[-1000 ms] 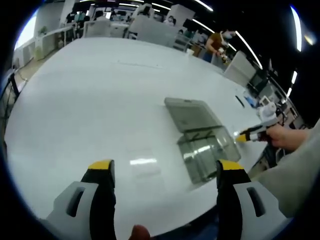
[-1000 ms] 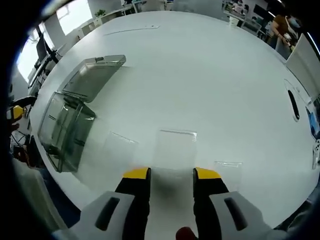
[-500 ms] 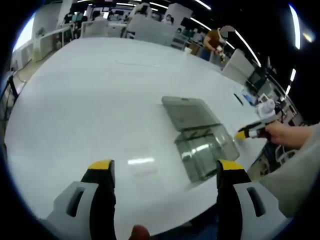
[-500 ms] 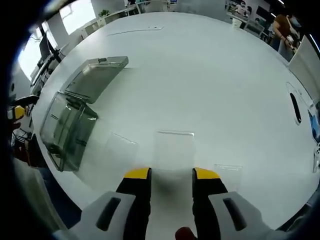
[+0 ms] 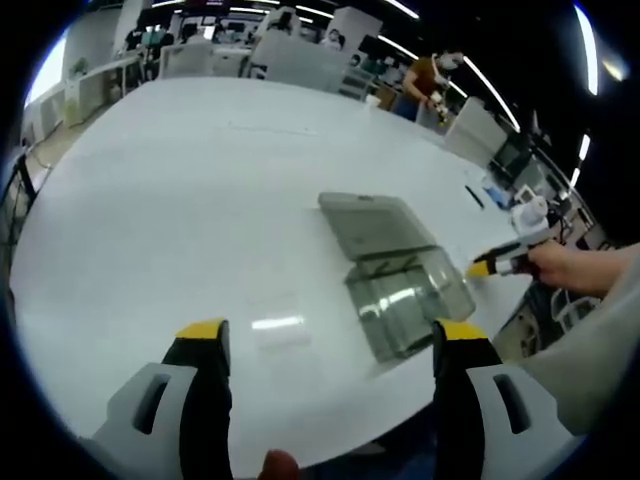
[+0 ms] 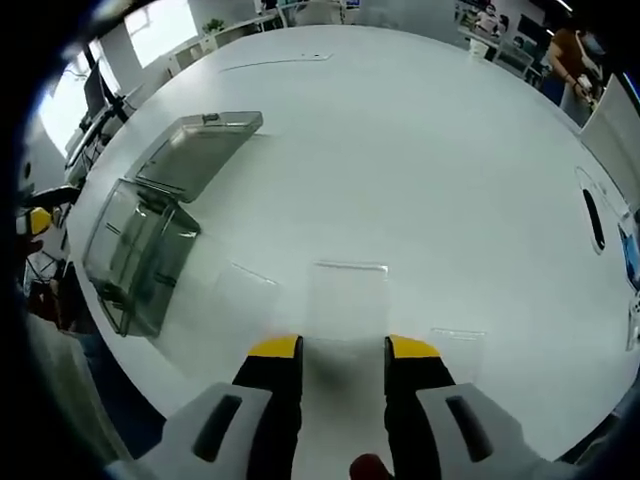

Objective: Insert the divider into the dual guide fixture by aligning both edges with the guide slots and pushing it downward to the bottom, including one-sided entry, uneven engagement, binding, and posture correction.

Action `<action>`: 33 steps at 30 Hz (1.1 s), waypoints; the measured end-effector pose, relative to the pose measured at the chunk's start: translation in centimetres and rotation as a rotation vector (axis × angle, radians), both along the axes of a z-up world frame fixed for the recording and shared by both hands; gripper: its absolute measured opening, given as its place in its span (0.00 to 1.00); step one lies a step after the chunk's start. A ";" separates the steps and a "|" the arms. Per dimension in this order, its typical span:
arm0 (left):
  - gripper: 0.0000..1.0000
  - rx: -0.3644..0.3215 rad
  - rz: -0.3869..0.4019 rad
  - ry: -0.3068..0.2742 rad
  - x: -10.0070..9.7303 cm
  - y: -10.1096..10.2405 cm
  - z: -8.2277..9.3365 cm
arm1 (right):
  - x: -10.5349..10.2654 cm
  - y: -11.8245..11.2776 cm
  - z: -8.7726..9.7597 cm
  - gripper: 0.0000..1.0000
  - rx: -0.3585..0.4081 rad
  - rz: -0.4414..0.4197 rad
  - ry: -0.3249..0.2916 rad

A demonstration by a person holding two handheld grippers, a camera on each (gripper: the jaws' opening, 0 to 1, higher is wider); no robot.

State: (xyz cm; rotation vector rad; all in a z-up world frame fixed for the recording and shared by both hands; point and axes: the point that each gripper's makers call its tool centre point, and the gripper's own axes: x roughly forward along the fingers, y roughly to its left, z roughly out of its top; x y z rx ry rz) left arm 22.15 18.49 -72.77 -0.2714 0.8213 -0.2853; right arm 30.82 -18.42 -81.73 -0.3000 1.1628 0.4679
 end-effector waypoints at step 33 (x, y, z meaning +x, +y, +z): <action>0.80 0.002 -0.024 -0.006 -0.4 -1.2 0.5 | -0.5 0.3 1.0 0.27 0.084 0.010 -0.040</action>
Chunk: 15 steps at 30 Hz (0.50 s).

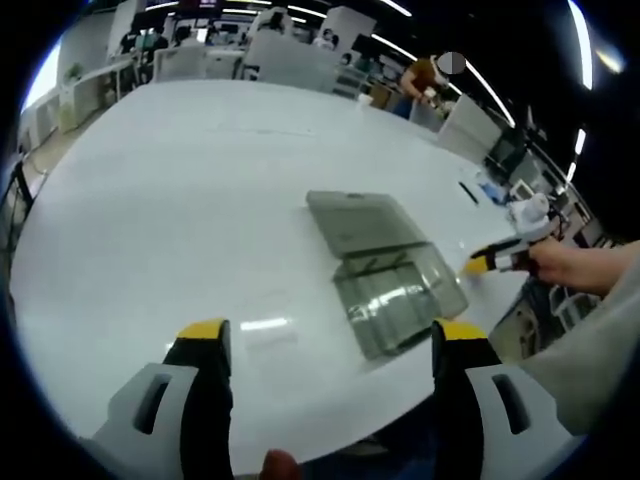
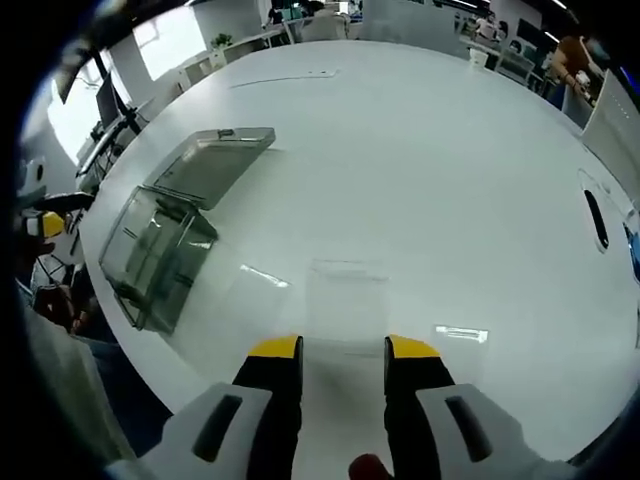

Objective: Insert the divider into the dual guide fixture by aligning both edges with the guide slots and pushing it downward to the bottom, including one-sided entry, uneven engagement, binding, and posture correction.

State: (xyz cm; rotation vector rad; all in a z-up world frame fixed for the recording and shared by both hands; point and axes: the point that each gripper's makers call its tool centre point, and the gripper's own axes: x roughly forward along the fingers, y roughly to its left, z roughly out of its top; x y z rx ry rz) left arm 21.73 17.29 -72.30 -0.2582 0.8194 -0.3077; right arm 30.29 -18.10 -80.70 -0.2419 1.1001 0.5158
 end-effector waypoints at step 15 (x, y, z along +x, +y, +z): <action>0.80 -0.011 -0.014 -0.015 0.2 -0.9 0.4 | -0.2 0.3 1.6 0.27 0.032 0.010 -0.039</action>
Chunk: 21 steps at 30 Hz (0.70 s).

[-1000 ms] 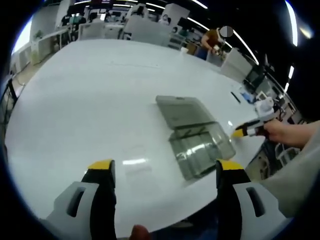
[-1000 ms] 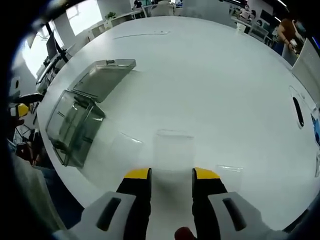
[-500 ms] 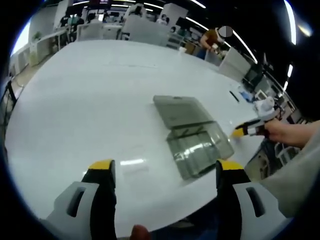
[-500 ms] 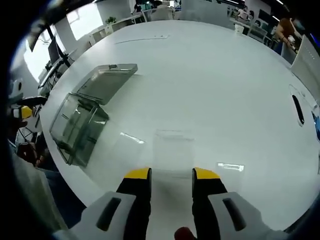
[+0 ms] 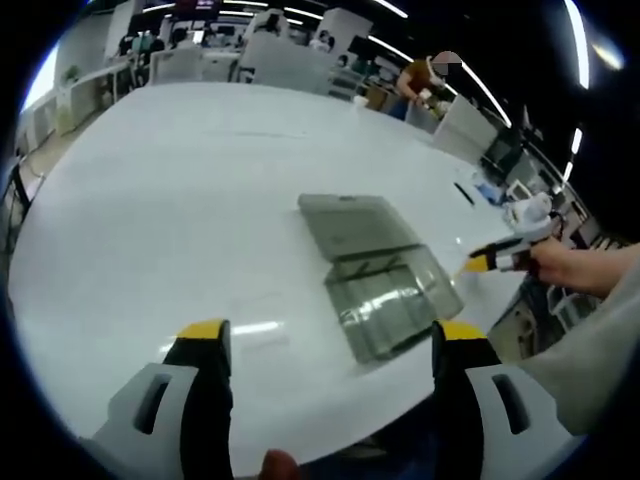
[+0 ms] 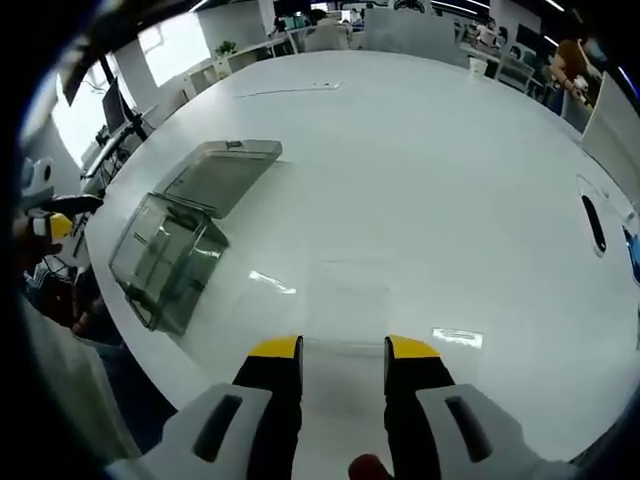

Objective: Insert the divider into the dual guide fixture by aligning both edges with the guide slots and pushing it downward to the bottom, including one-sided entry, uneven engagement, binding, and posture correction.

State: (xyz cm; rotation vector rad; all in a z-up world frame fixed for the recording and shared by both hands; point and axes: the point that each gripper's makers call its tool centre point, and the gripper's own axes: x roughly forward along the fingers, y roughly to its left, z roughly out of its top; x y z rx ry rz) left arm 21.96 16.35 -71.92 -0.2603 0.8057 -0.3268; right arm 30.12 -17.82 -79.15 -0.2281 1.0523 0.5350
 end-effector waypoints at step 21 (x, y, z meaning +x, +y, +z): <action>0.76 -0.041 -0.053 -0.048 1.5 -3.1 1.3 | -0.6 3.0 3.0 0.27 0.063 0.073 -0.067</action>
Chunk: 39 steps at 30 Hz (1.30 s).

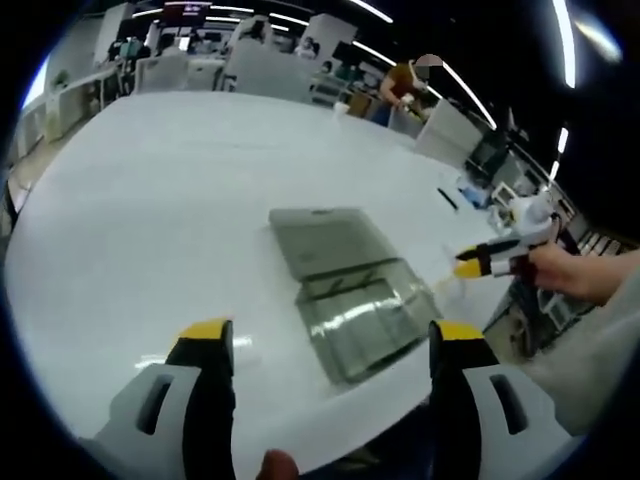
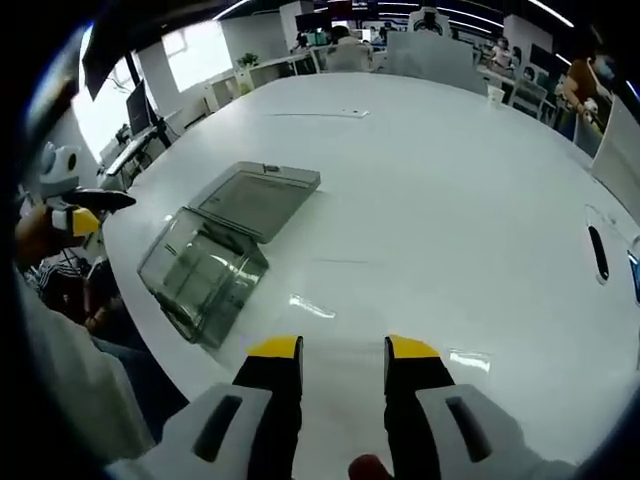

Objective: Insert the divider into the dual guide fixture by aligning both edges with the guide slots and pushing it downward to the bottom, including one-sided entry, uneven engagement, binding, and posture correction.

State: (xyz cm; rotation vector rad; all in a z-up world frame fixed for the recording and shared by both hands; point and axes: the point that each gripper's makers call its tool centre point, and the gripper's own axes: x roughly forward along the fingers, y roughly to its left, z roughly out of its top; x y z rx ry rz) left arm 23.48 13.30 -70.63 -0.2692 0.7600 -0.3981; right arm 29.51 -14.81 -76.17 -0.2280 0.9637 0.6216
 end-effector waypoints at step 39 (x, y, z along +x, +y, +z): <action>0.55 -0.169 -0.206 -0.072 2.7 -10.7 3.1 | -1.4 6.1 5.0 0.27 0.104 0.143 -0.090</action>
